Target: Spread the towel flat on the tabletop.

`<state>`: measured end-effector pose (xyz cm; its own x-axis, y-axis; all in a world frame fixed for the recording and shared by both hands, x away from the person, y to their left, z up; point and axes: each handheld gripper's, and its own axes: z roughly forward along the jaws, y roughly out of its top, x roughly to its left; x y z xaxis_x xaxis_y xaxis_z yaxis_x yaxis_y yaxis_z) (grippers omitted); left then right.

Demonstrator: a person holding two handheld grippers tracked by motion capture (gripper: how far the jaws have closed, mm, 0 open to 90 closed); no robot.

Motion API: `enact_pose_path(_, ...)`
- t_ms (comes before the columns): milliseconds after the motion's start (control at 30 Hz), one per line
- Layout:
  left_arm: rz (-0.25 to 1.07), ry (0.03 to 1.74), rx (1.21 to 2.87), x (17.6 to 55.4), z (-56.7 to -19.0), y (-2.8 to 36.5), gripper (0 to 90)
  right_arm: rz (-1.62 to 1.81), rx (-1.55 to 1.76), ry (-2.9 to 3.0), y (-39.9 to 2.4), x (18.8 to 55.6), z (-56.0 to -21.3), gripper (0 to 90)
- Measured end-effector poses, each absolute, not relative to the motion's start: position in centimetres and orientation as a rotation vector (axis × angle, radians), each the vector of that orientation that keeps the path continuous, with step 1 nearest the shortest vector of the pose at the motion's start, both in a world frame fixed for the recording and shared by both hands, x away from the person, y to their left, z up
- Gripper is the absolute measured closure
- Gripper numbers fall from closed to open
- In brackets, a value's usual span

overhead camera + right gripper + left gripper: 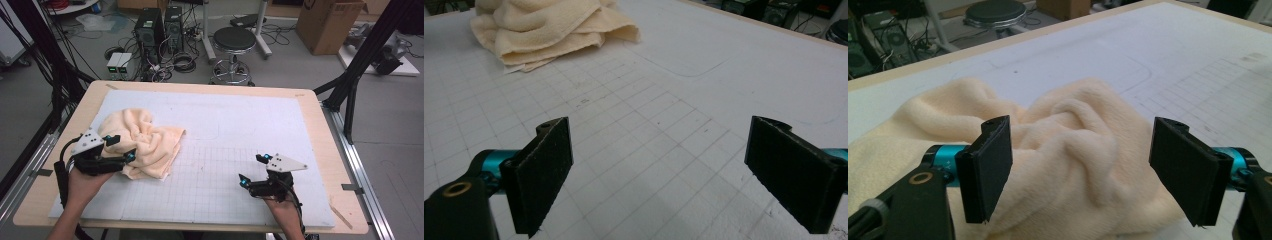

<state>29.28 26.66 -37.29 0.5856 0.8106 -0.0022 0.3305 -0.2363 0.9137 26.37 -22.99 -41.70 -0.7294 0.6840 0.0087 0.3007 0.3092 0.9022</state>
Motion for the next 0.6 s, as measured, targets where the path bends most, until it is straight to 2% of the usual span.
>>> enact_pose_path(200,0.592,1.068,1.898,31.8,-40.1,26.6,25.5,1.388,0.862,2.222,-22.7,26.4,-41.8,11.3)
enact_pose_path(367,0.574,1.119,1.921,32.3,-41.7,26.6,26.9,1.377,0.857,2.241,-22.5,26.4,-41.9,11.3)
enact_pose_path(600,0.56,1.152,1.969,32.9,-42.4,26.3,36.0,1.375,0.852,2.244,-22.3,26.5,-42.0,11.3)
